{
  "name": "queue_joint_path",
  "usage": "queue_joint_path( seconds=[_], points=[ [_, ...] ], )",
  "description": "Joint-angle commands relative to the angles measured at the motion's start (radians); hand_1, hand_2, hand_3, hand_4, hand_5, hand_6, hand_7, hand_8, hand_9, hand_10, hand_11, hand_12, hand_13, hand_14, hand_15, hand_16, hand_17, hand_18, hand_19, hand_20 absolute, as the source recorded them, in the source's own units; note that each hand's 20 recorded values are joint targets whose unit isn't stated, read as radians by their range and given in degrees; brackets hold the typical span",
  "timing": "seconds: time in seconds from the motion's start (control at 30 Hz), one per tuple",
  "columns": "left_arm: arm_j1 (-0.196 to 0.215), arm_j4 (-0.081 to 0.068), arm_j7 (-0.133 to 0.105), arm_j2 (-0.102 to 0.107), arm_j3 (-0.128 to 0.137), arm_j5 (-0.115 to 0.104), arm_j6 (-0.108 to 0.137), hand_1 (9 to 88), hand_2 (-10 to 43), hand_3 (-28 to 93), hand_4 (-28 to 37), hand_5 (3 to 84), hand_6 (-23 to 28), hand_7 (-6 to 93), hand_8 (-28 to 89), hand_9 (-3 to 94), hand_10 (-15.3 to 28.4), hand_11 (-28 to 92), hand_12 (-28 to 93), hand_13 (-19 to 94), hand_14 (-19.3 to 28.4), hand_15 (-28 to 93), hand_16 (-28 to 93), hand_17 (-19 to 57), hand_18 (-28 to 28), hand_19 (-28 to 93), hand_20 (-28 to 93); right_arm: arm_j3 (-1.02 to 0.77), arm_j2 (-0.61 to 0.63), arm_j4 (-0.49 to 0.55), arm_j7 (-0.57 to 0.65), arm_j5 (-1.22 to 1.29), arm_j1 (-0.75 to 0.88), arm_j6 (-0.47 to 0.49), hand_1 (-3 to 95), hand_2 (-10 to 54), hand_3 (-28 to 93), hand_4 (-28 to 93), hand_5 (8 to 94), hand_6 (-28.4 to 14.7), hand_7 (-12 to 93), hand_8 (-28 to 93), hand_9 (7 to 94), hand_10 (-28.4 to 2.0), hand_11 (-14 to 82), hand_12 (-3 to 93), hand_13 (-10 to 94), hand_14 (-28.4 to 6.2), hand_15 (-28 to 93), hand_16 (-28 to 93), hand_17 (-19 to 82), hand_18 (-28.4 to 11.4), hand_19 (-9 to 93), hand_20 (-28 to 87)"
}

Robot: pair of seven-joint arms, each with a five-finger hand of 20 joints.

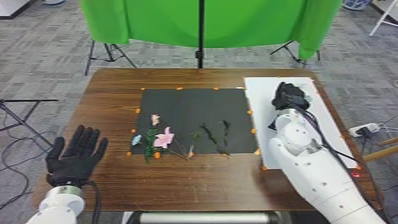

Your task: Arrange flowers

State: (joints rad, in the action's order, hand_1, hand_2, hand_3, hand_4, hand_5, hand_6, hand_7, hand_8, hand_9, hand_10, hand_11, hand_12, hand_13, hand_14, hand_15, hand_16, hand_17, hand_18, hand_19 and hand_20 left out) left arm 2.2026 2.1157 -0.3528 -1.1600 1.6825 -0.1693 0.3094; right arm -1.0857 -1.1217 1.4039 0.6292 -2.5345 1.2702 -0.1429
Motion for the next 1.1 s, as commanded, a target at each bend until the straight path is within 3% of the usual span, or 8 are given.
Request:
queue_joint_path(
  seconds=[0.03, 0.37, 0.5, 0.63, 0.87, 0.93, 1.0, 1.1],
  points=[
    [0.019, -0.003, -0.002, -0.009, 0.001, 0.0, -0.01, 25.8, 17.5, 77, -28.3, 49.7, 11.1, 10.9, -9, 42.8, 16.5, 24, 10, 32, 17.0, 42, -9, -7.1, 14.7, 43, 16, 0.043, 0.062, 0.258, -0.088, 0.008, 0.068, 0.015, 64.6, -9.5, 68, -28, 74.5, -1.5, 31, -2, 83.1, -10.8, 13.9, 41.0, 80, -3.6, 35, 41, 42, -21.1, 88, 28],
    [0.006, -0.006, 0.005, -0.008, 0.0, 0.0, 0.0, 25.8, 17.4, 77, -28.3, 49.6, 11.1, 10.7, -9, 42.8, 16.5, 23, 10, 32, 17.0, 42, -9, -7.1, 14.7, 43, 16, 0.212, 0.084, 0.491, -0.269, 0.054, 0.12, 0.119, 63.8, -9.5, 67, -28, 72.7, -2.4, 30, -2, 81.0, -11.7, 14.3, 40.6, 77, -4.5, 37, 41, 40, -21.5, 88, 28],
    [0.008, 0.0, 0.009, -0.004, -0.007, 0.012, 0.001, 25.8, 17.4, 77, -28.3, 49.6, 11.0, 10.5, -9, 42.9, 16.6, 23, 10, 32, 16.9, 42, -9, -7.2, 14.7, 43, 16, 0.276, 0.082, 0.468, -0.334, -0.02, 0.111, 0.128, 63.4, -9.5, 67, -28, 72.2, -2.3, 30, -3, 80.3, -11.9, 14.2, 40.4, 76, -4.9, 38, 40, 40, -21.7, 88, 28],
    [0.001, -0.006, 0.011, -0.006, -0.013, 0.018, 0.016, 25.8, 17.4, 77, -28.3, 49.5, 11.1, 10.4, -9, 42.9, 16.6, 23, 10, 32, 17.0, 42, -9, -7.2, 14.7, 43, 16, 0.324, 0.071, 0.407, -0.4, -0.122, 0.085, 0.091, 63.0, -9.5, 67, -28, 71.4, -2.4, 30, -3, 79.7, -12.1, 14.0, 40.1, 75, -4.9, 38, 39, 39, -21.9, 88, 28],
    [0.0, -0.009, 0.021, -0.002, -0.015, 0.034, 0.032, 25.8, 17.4, 77, -28.3, 49.5, 11.2, 10.3, -9, 42.8, 16.6, 23, 10, 32, 17.0, 42, -9, -7.2, 14.7, 43, 16, 0.343, 0.054, 0.397, -0.374, -0.131, 0.081, 0.09, 62.3, -9.5, 67, -28, 70.0, -2.3, 29, -3, 78.4, -12.3, 14.3, 39.5, 74, -4.8, 40, 38, 39, -21.9, 88, 27],
    [-0.001, -0.009, 0.023, -0.001, -0.015, 0.053, 0.047, 25.8, 17.5, 77, -28.3, 49.6, 11.2, 10.3, -9, 42.9, 16.6, 24, 10, 32, 17.0, 42, -9, -7.2, 14.7, 43, 16, 0.351, 0.049, 0.402, -0.369, -0.126, 0.079, 0.1, 62.1, -9.5, 67, -28, 69.7, -2.5, 29, -3, 78.1, -12.5, 14.3, 39.4, 73, -5.0, 40, 38, 39, -21.9, 88, 27],
    [0.003, -0.009, 0.023, 0.0, -0.013, 0.044, 0.039, 25.8, 17.5, 77, -28.3, 49.6, 11.2, 10.3, -9, 42.8, 16.6, 24, 10, 32, 17.0, 42, -9, -7.3, 14.7, 43, 16, 0.356, 0.043, 0.407, -0.372, -0.124, 0.083, 0.102, 61.8, -9.5, 67, -28, 69.6, -2.6, 29, -3, 77.9, -12.5, 14.4, 39.2, 73, -5.1, 40, 38, 39, -22.0, 88, 27],
    [-0.001, -0.012, 0.029, 0.001, -0.014, 0.048, 0.04, 25.8, 17.5, 77, -28.3, 49.6, 11.2, 10.4, -9, 42.8, 16.7, 24, 10, 32, 17.0, 42, -9, -7.3, 14.7, 43, 16, 0.37, 0.033, 0.415, -0.375, -0.118, 0.083, 0.109, 61.6, -9.5, 67, -28, 69.0, -2.6, 28, -3, 77.6, -12.6, 14.6, 39.1, 73, -5.2, 41, 37, 38, -22.1, 88, 27]
  ],
)
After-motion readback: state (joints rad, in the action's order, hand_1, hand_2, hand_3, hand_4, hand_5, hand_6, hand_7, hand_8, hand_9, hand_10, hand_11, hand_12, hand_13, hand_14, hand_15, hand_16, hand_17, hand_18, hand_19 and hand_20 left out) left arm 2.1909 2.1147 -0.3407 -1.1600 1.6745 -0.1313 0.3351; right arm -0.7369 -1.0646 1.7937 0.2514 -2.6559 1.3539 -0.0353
